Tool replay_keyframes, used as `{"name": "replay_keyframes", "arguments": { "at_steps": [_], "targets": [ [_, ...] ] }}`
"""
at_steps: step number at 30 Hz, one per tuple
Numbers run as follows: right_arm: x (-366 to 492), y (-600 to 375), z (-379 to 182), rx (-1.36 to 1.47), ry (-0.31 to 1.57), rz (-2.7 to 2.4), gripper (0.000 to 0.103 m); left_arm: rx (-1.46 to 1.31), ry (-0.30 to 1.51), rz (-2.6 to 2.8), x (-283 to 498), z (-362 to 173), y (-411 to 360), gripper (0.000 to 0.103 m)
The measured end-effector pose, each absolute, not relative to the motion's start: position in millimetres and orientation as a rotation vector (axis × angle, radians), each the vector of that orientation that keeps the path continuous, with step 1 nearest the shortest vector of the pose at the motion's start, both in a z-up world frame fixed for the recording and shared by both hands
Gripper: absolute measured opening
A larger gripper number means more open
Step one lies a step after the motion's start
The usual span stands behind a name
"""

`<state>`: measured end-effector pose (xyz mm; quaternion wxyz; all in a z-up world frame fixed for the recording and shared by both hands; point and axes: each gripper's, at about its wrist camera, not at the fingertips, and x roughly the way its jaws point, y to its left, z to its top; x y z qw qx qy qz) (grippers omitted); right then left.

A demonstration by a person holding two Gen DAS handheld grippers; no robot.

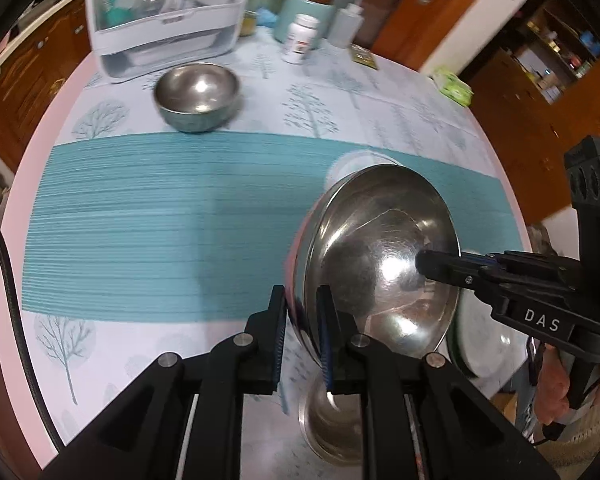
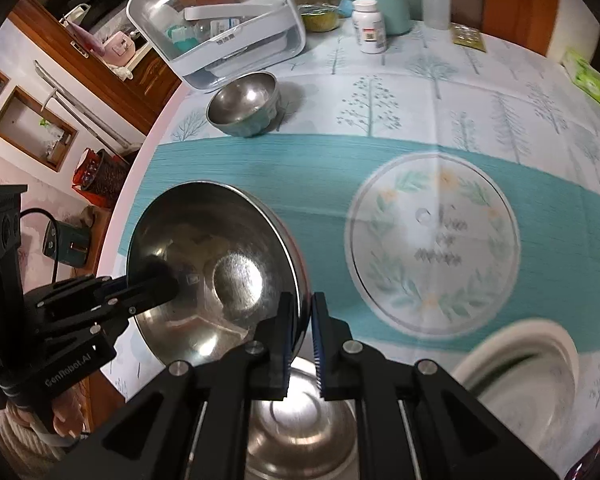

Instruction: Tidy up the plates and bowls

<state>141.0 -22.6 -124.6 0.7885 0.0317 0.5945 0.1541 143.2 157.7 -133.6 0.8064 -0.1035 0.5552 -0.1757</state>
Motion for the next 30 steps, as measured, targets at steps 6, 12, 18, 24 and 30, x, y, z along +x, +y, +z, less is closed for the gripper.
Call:
{"name": "replay_keyframes", "arguments": {
  "at_steps": [6,12,18,24,30],
  "targets": [
    [98.4,-41.7,-141.3,0.066,1.341,0.298,0.009,-0.147,1.257,-0.435,108.3,-144.7,128.3,0.012],
    [66.5,-48.6,-166.9,0.06,1.427,0.291,0.009,-0.103,1.351,-0.451,82.6,-169.2,112.5,0.012],
    [58.5,-47.1,-181.2,0.051,1.467,0.295,0.009,-0.102,1.404,-0.435,75.5,-188.7,110.7,0.012],
    [57.9,-43.2,-185.5,0.015,1.48,0.294,0.009,-0.108,1.435,-0.435,68.3,-198.1,108.2,0.014],
    [58.6,-37.4,-178.0,-0.056,1.441,0.282,0.009,-0.118,1.411,-0.425,67.5,-195.0,107.5,0.032]
  ]
}}
